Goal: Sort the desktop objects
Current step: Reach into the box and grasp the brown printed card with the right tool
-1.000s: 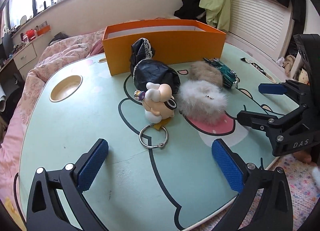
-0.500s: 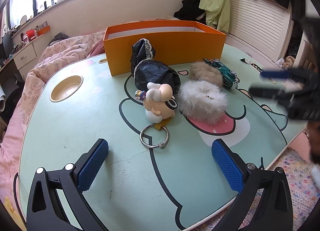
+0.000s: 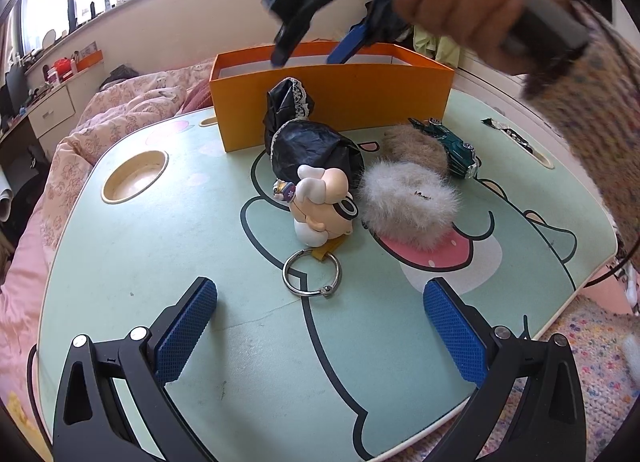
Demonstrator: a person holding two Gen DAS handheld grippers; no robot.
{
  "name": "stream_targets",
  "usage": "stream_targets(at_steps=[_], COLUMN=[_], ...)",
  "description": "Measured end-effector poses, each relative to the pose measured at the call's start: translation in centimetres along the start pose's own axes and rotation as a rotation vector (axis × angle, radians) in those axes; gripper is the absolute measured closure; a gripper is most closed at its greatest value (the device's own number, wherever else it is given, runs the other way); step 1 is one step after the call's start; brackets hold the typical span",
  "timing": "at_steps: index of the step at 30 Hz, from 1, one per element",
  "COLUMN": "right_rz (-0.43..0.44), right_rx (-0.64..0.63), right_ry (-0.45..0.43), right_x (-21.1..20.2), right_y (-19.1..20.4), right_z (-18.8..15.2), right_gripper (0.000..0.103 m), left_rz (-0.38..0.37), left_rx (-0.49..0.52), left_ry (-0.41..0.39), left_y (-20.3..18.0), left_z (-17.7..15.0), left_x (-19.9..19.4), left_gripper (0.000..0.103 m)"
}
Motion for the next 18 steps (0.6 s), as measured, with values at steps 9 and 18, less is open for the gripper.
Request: stream_targets(at_steps=[9, 18], right_rz=[0.071, -0.156], right_rx=[0.053, 0.145], right_ry=[0.122, -0.015], right_x=[3.9, 1.6], right_y=[-2.1, -7.1], right_z=[-0.3, 2.2], right_gripper=[0.052, 0.077], left_rz=[-0.003, -0.003], left_rx=[-0.003, -0.002], left_ry=[0.000, -0.001], left_y=[0.2, 0.2], left_z=[0.1, 0.2], left_x=[0.1, 0.2], left_gripper=[0.000, 0.000])
Point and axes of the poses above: each gripper's, at about its wrist camera, not at the fingertips, and x roughly the way its jaws point, y to its left, z to its top, the point moved 2 cm from there along x, roughly the way its jaws point, and after that the axes turned 3 degrees about x, right-handed, at the moved point
